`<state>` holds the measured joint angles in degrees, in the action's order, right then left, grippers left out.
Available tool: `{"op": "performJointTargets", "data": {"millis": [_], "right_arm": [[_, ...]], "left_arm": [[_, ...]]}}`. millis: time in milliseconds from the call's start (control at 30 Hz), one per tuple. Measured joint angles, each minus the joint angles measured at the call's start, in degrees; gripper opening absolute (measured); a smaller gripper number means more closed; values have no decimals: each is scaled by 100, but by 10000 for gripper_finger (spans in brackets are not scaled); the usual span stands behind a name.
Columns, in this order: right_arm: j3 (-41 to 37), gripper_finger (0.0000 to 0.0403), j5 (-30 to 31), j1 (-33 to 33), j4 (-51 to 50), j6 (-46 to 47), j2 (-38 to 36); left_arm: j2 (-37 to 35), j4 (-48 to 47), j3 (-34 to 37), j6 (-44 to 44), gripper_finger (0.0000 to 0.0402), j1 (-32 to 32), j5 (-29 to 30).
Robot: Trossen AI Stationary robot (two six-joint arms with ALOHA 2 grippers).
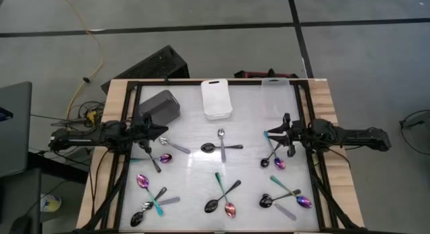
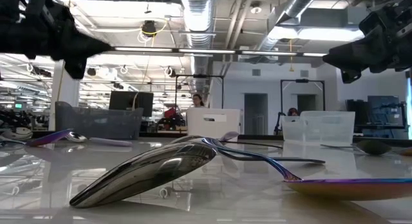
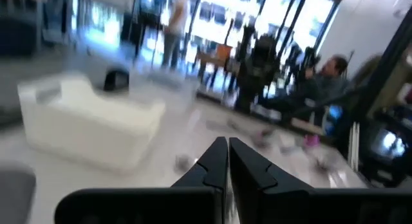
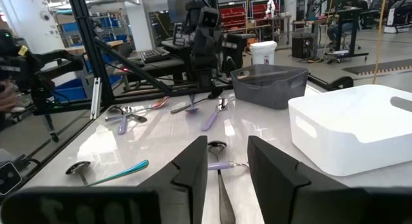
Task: Sort silverware by color (type)
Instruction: Put the purple spoon into the transparent black bin
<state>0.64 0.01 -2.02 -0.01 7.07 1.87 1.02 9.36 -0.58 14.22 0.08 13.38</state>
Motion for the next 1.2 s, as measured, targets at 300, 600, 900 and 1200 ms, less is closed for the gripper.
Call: {"op": "performJointTargets", "data": {"millis": [300,600,900,1200], "right_arm": [[-2,134,0,0,26,0,0],[-9,134,-8,11,935,246,-2],[-9,134,8,-39,908,258,-2],[-7,134,-11,-22,409,496,-2]], "left_arm": [[1822,1184,-224,-294,0,2,0],[4100,-504,-1924,-872,0,2,-226],[5460,-3661,-3597,-1952,25,-37,-456],[6511,-3899,-3670,-2456,130,-34,-502]]}}
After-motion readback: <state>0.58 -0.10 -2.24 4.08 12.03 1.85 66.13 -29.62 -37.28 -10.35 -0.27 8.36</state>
